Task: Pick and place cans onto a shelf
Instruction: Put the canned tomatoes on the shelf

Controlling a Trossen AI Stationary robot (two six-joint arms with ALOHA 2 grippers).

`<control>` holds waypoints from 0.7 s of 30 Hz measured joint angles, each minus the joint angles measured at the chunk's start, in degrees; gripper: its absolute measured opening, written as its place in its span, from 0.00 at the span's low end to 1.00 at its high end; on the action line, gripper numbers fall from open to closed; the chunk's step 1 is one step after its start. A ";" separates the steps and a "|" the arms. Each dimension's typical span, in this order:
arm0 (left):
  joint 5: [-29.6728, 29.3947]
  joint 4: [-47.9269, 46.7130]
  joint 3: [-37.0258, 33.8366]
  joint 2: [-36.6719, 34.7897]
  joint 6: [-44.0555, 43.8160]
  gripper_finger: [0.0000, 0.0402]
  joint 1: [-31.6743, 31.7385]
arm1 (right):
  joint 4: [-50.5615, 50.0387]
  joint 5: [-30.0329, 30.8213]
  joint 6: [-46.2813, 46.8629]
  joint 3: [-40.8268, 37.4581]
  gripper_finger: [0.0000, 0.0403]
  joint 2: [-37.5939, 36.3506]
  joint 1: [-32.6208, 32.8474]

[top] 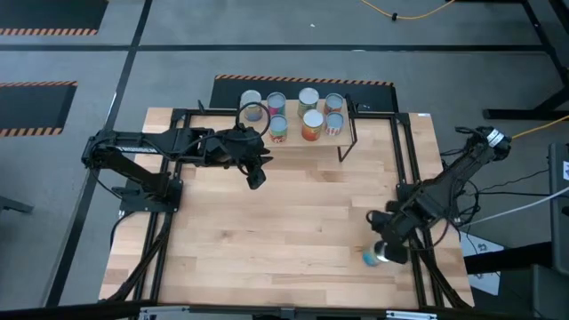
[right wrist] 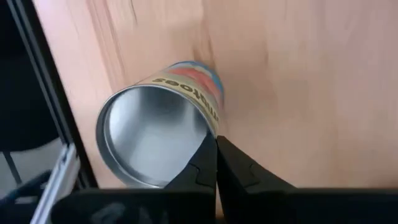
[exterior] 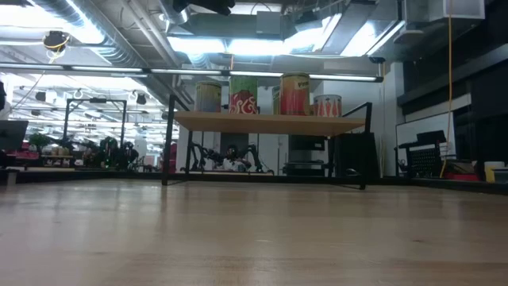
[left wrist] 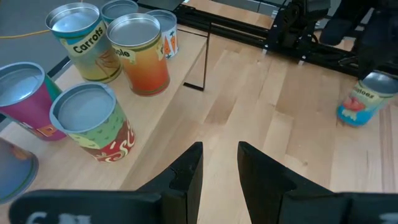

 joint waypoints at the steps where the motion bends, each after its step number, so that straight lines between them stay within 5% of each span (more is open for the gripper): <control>1: 0.00 0.00 0.00 0.00 0.01 0.23 0.00 | 0.89 0.01 -2.15 0.00 0.00 0.00 -1.73; 12: -0.02 0.00 0.00 0.00 0.03 0.23 0.00 | 12.25 -0.33 -23.21 1.37 0.00 0.51 -22.10; 21: -0.02 0.00 0.00 0.00 0.03 0.23 0.00 | 11.73 -0.07 -45.39 15.98 0.00 12.98 -33.53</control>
